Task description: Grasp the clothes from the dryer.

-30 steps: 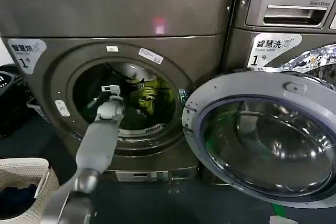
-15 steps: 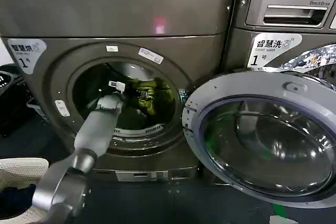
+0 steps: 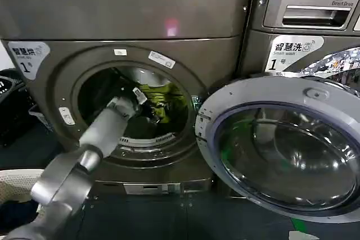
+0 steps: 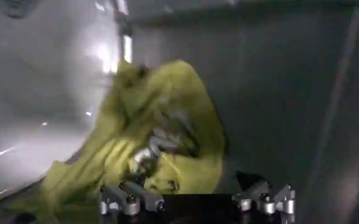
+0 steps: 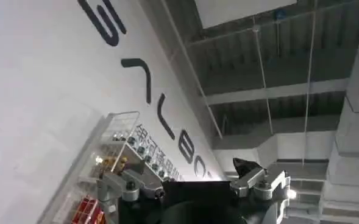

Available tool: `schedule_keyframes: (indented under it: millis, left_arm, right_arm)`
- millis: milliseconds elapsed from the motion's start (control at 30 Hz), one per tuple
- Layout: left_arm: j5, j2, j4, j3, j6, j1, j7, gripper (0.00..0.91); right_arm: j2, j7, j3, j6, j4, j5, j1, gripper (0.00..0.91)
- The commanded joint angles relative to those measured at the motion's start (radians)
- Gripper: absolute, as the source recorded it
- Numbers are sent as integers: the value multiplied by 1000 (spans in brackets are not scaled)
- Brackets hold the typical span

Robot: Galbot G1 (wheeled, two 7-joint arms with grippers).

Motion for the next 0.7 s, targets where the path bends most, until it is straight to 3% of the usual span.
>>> schedule_keyframes:
  millis: [33,333,600,633,667,700]
  left_arm:
    - [256,7,84,183,-52,-69,200,907]
    - [427,0,113,228,-99,-51,166,907]
    - [434,-6,124,230,-101,-35,131,907]
    - [430,-8,125,229,-101,-35,131,853]
    - [419,-10,125,228,-101,-34,129,569]
    - [413,-11,125,227,-100,-34,127,228]
  right_arm:
    - [3,0,-9,1,3,-1,7,907]
    - [9,-3,-38,7,6,-19,25,907]
    - [12,-4,-55,10,13,-21,35,907]
    - [12,-4,-55,11,13,-22,35,907]
    - [12,-5,-55,11,12,-22,35,907]
    - [12,-5,-56,12,12,-22,35,907]
